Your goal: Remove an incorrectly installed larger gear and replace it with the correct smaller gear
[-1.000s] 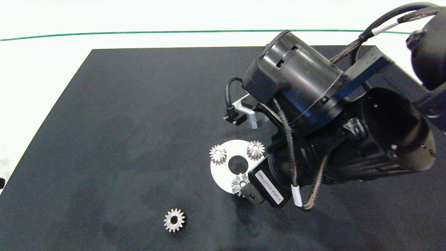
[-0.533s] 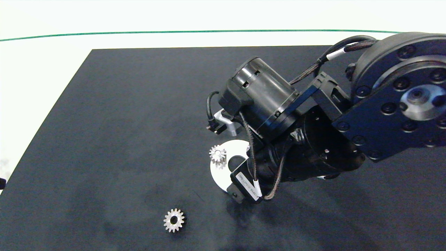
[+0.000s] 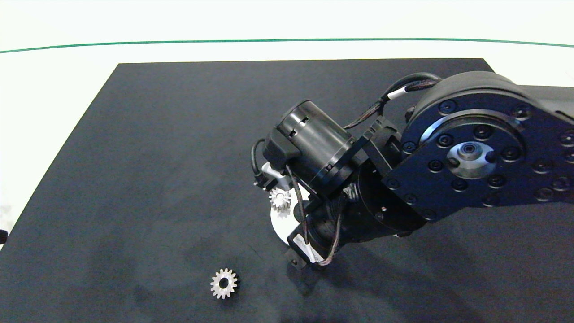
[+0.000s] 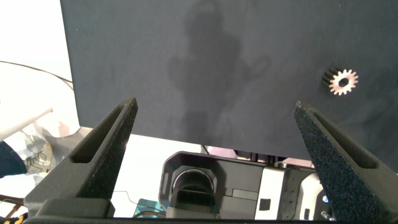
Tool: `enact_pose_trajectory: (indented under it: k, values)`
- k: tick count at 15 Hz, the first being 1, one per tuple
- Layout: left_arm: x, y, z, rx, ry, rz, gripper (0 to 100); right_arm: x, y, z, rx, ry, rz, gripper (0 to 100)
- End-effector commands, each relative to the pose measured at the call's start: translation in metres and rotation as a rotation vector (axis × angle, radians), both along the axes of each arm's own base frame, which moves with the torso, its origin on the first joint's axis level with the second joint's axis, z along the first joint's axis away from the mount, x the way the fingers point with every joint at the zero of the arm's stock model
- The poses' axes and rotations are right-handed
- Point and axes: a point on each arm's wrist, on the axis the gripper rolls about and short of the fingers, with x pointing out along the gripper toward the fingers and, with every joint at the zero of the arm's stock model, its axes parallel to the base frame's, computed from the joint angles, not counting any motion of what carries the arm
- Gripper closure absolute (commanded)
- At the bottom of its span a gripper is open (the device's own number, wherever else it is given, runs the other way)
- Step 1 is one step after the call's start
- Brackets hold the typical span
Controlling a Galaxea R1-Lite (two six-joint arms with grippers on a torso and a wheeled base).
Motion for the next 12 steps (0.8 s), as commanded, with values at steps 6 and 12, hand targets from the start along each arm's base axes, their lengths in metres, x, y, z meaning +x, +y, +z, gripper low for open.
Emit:
enact_pose_trajectory:
  k: [6,12]
  values:
    - [-0.003,0.0,0.0,0.001,-0.004,0.001,0,0.012,0.004,-0.014,-0.081,0.008,0.104,0]
    - [-0.004,0.0,0.0,0.002,-0.008,-0.001,0,0.014,0.003,-0.02,-0.115,0.019,0.118,0]
